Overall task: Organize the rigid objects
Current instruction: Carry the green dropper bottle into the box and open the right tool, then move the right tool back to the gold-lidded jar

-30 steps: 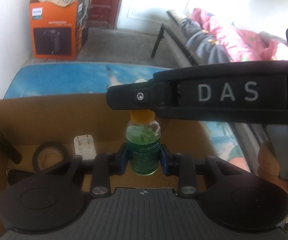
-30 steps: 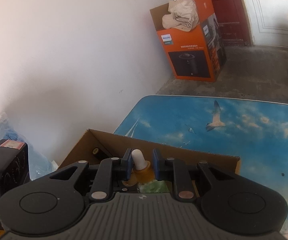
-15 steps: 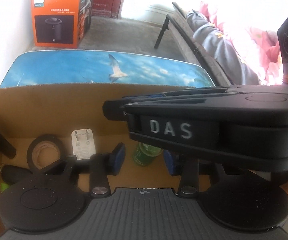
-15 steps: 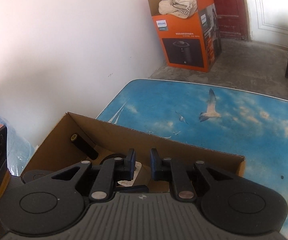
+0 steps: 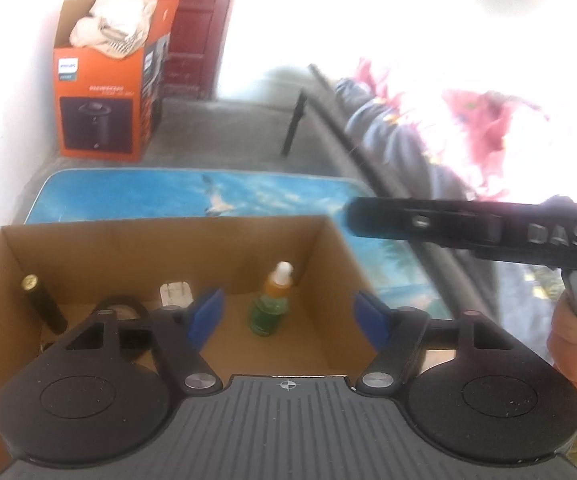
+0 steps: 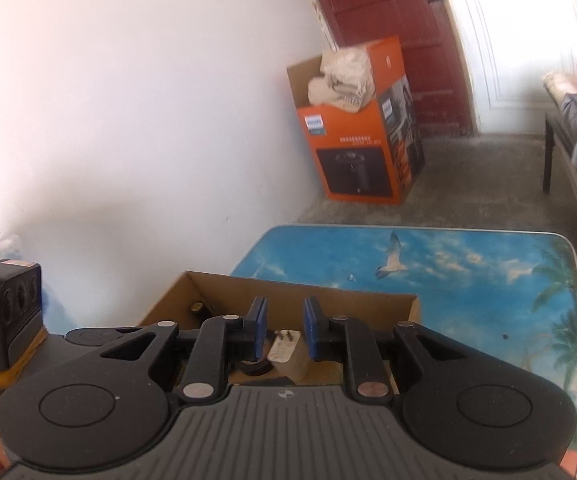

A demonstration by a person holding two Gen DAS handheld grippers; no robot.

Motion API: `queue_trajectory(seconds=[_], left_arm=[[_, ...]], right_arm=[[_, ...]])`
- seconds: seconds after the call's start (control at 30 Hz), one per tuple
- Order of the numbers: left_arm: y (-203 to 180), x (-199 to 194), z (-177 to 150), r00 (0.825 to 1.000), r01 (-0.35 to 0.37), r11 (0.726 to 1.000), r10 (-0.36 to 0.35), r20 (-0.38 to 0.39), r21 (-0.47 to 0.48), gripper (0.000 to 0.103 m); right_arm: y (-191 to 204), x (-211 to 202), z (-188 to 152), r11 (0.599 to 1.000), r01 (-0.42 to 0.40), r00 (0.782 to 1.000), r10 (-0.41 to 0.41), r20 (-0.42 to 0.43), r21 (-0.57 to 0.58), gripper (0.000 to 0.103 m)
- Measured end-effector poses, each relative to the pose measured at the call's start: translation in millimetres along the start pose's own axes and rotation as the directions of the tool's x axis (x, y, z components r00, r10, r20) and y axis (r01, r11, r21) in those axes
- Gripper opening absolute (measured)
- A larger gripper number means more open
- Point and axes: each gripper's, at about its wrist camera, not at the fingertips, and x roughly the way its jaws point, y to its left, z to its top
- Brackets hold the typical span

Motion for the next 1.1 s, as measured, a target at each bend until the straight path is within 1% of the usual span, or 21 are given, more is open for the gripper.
queue_trajectory(seconds=[0.03,0.07,0.1,0.13,0.2,0.3,0.43,0.5,0.53,0.63,0.7,0.8,0.93,1.03,1.07,1.1], left_arm=[[-0.5,-11.1,-4.5,1.0,0.013,1.0,-0.013,0.013,0.002,0.078],[-1.1,-22.5,-9.5,0.999,0.026,1.0,-0.026,0.027,0.007,0.08],[-1.1,-33.9,-15.1,0.999,0.035,0.999,-0.035,0.039,0.012,0.082],[-2.5,-43.9,-20.8,0.998,0.04,0.999,-0.041,0.048,0.019,0.084],[-3.0,-64.5,-33.6,0.996,0.047,0.998,-0.05,0.074,0.043,0.091],[-2.0,-91.5,-57.9,0.995,0.04,0.996,-0.047,0.09,0.075,0.099],[6.8,-111.7,-90.8,0.997,0.053,0.994,-0.058,0.052,0.092,0.102],[10.1,-111.8,-107.3,0.998,0.057,0.993,-0.059,0.009,0.103,0.102],[9.9,-110.9,-115.9,0.999,0.054,0.992,-0.053,-0.005,0.113,0.102],[11.3,-104.4,-138.9,0.999,0.027,0.989,-0.022,-0.031,0.145,0.102],[15.6,-101.4,-151.3,0.999,0.013,0.989,-0.007,-0.044,0.147,0.102],[20.2,-92.6,-162.2,0.999,0.007,0.99,0.001,-0.053,0.143,0.102],[22.7,-74.7,-174.6,0.997,-0.026,0.986,0.037,-0.063,0.162,0.102],[24.2,-62.2,-182.4,0.995,-0.056,0.981,0.07,-0.07,0.188,0.101],[24.8,-59.2,-184.3,0.994,-0.069,0.977,0.085,-0.074,0.2,0.101],[24.9,-56.5,-186.5,0.993,-0.081,0.974,0.098,-0.072,0.213,0.1]], right_arm=[[3.7,-13.2,-4.7,1.0,-0.005,1.0,0.005,0.019,0.007,0.036],[7.8,-25.6,-9.9,1.0,-0.008,0.999,0.008,0.034,0.011,0.05],[12.8,-38.5,-16.1,1.0,-0.009,0.998,0.008,0.057,0.013,0.055],[18.0,-50.6,-23.2,1.0,-0.008,0.997,0.008,0.077,0.008,0.057],[28.2,-72.6,-39.3,1.0,-0.006,0.994,0.007,0.105,-0.006,0.057],[39.6,-96.7,-67.6,1.0,-0.012,0.992,0.011,0.125,0.006,0.065],[48.9,-114.8,-107.0,0.999,0.015,0.991,-0.021,0.135,0.046,0.073],[50.0,-114.8,-123.9,0.996,0.025,0.992,-0.035,0.12,0.085,0.073],[49.6,-112.6,-130.6,0.994,0.018,0.994,-0.03,0.109,0.109,0.073],[48.3,-99.2,-147.9,0.984,-0.021,0.997,0.008,0.077,0.175,0.073],[50.9,-83.9,-154.1,0.981,-0.036,0.998,0.027,0.048,0.192,0.073],[60.1,-56.1,-162.2,0.98,-0.057,0.998,0.059,-0.001,0.19,0.073],[74.9,-17.0,-171.6,0.982,-0.087,0.993,0.1,-0.068,0.165,0.072],[82.5,10.6,-178.2,0.987,-0.086,0.987,0.102,-0.122,0.135,0.067],[83.6,18.8,-179.9,0.988,-0.085,0.986,0.102,-0.134,0.126,0.063],[84.8,26.2,-180.7,0.989,-0.085,0.984,0.102,-0.146,0.118,0.061]])
